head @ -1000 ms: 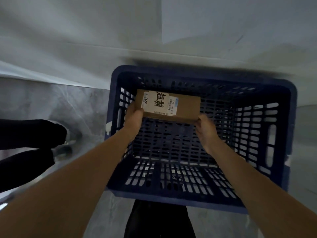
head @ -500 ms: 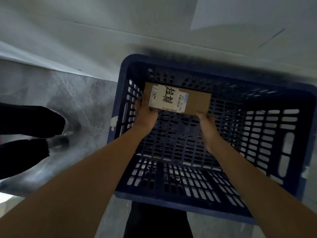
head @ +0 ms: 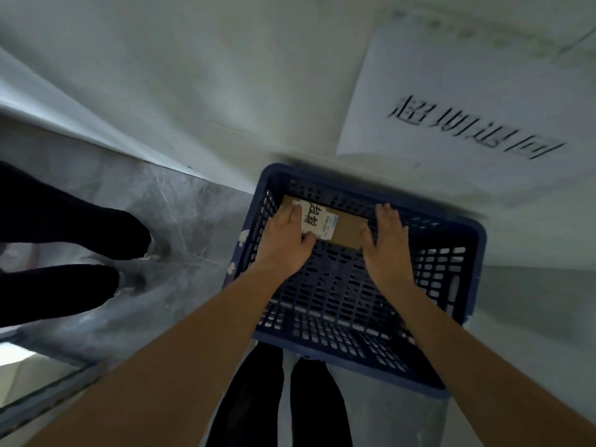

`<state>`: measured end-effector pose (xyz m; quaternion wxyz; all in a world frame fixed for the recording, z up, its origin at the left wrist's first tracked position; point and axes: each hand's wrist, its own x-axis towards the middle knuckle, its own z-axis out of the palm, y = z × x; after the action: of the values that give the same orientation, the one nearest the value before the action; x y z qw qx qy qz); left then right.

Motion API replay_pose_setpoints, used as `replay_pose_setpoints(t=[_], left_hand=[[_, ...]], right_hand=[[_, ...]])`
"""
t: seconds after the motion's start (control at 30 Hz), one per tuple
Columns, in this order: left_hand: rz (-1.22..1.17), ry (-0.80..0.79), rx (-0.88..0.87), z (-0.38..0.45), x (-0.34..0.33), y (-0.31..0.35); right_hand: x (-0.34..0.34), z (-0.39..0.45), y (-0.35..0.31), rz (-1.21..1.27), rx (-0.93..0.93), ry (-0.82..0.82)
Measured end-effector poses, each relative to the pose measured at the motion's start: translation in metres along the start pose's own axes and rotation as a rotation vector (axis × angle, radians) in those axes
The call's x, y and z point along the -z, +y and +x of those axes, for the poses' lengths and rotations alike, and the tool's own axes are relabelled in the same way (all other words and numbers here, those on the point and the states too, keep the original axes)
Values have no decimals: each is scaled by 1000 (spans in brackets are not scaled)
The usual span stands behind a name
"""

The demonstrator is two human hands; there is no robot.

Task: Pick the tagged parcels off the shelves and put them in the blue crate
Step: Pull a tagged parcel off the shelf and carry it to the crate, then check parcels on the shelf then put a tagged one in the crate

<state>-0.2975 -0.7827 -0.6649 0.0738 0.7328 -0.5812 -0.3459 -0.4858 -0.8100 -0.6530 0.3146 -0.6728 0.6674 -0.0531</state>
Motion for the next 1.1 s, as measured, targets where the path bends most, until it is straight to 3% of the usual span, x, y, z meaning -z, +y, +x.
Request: replay_pose_setpoints(t=[0.17, 0.37, 0.53, 0.77, 1.1], left_hand=[[202, 79, -45, -60, 53, 41], [253, 222, 26, -160, 127, 71], [269, 418, 182, -269, 215, 55], [369, 728, 563, -475, 327, -38], [285, 1034, 1049, -816, 319, -143]], right_hand=[[71, -33, -45, -269, 196, -40], [133, -85, -119, -350, 443, -52], [151, -144, -229, -342, 740, -119], [108, -281, -404, -311, 1250, -176], [-24, -591, -542, -343, 1854, -344]])
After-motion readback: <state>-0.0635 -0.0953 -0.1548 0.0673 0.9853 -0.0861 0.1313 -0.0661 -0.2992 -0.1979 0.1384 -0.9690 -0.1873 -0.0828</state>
